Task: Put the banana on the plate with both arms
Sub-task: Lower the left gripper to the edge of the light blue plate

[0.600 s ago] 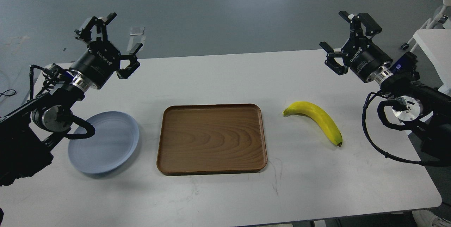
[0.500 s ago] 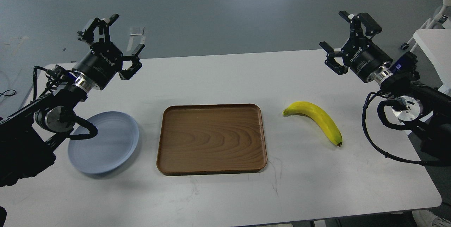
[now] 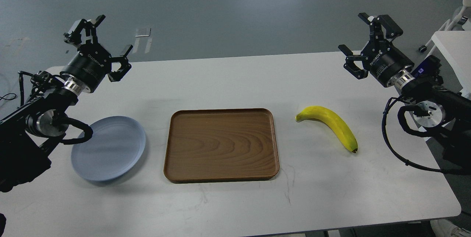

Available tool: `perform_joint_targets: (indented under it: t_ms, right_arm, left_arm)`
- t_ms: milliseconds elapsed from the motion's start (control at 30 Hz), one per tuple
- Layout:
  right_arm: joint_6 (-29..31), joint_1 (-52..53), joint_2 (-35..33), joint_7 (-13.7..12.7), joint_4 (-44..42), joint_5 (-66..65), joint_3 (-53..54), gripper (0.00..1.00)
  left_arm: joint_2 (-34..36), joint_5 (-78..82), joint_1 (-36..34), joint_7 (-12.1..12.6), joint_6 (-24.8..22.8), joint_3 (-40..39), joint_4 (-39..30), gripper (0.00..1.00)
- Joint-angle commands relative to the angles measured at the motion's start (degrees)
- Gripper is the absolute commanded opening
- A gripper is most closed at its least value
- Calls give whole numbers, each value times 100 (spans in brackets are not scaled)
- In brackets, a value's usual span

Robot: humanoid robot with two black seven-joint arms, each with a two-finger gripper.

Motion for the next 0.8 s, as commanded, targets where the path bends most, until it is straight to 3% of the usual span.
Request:
perform_joint_targets:
  t_ms: [0,33,267,433,500,567,667,767]
  right_arm:
    - [0,-18,-23,0,-2,0,0,100]
    - [0,-9,-23,0,-2,0,8,100]
    - [0,-79,-14,0,-37,0,8,100]
    - [0,-79,29,0,-63,0,26,100]
    - [0,-71,38,0,-63,0,26,100]
    - [0,-79,47,0,-63,0,35,100]
    - [0,-79,47,0,-63,0,35,100]
    - [0,-62,47,0,-63,0,52,100]
  left_arm:
    - [338,573,-106,-224,0,-15,-121,100]
    - [670,1054,-176,-335,0,20,-383,100]
    - [2394,4674,-265,-335,0,20,-2377,100]
    - [3221,6721,-124,-335,0,143,-3223,100]
    - [3380,7670,7,-335,75,352,-3286,100]
    - [3460,8683,60,-335,443,669,-3242,100]
    - [3460,9204,122,-335,716,994,-3137,100]
    - [3337,9382,149,-335,1016,1487,-2549,100]
